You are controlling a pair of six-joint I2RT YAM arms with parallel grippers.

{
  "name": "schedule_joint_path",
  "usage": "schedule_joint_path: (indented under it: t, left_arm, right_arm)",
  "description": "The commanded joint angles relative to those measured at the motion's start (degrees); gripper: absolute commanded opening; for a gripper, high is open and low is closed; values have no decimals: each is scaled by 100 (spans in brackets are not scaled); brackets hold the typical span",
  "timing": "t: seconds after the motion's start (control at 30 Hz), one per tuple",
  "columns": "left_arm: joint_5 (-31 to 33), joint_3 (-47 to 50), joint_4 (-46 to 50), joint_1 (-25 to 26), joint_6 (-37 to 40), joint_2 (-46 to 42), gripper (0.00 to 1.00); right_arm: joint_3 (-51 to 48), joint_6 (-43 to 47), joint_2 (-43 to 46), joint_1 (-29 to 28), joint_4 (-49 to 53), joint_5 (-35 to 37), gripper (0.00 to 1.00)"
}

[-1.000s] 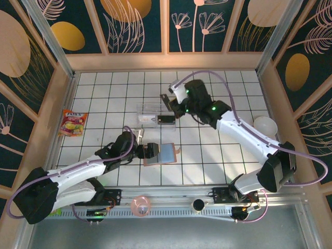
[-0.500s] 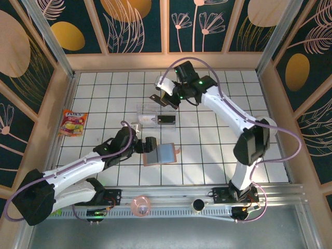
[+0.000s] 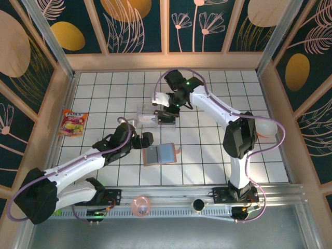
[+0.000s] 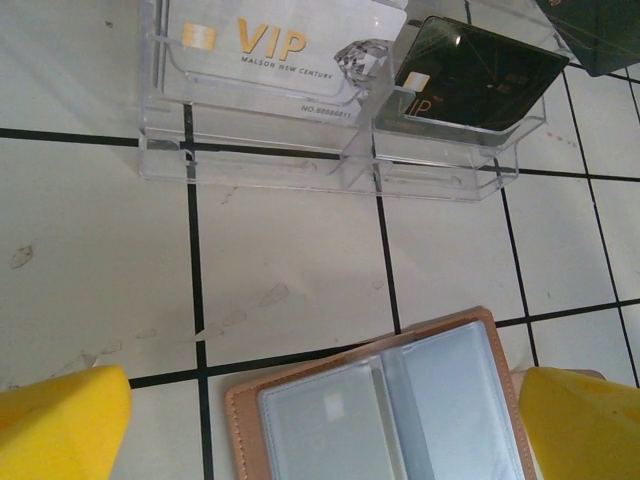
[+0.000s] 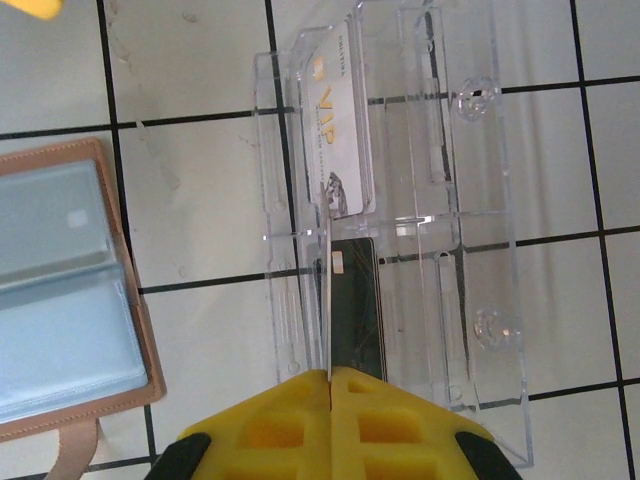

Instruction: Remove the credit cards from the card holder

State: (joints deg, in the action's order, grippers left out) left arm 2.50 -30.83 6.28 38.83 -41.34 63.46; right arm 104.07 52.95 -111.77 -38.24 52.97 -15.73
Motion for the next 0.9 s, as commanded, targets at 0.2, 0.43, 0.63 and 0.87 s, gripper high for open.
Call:
schedule_joint_path:
  t: [0.2, 0.43, 0.63, 0.87]
  left_arm:
    - [63, -124, 171, -85, 56, 97, 99]
    - [73, -91, 163, -86, 42, 96, 99]
    - [51, -90, 106, -90, 40, 138, 99]
    - [10, -50, 26, -96, 23, 148, 99]
  right_arm:
    - [-267, 216, -264, -73, -115, 690, 0]
    - [-340, 198, -322, -93, -278, 849, 0]
    - [-440, 224, -373, -130, -388, 1023, 0]
    - [-512, 250, -391, -172, -342, 949, 0]
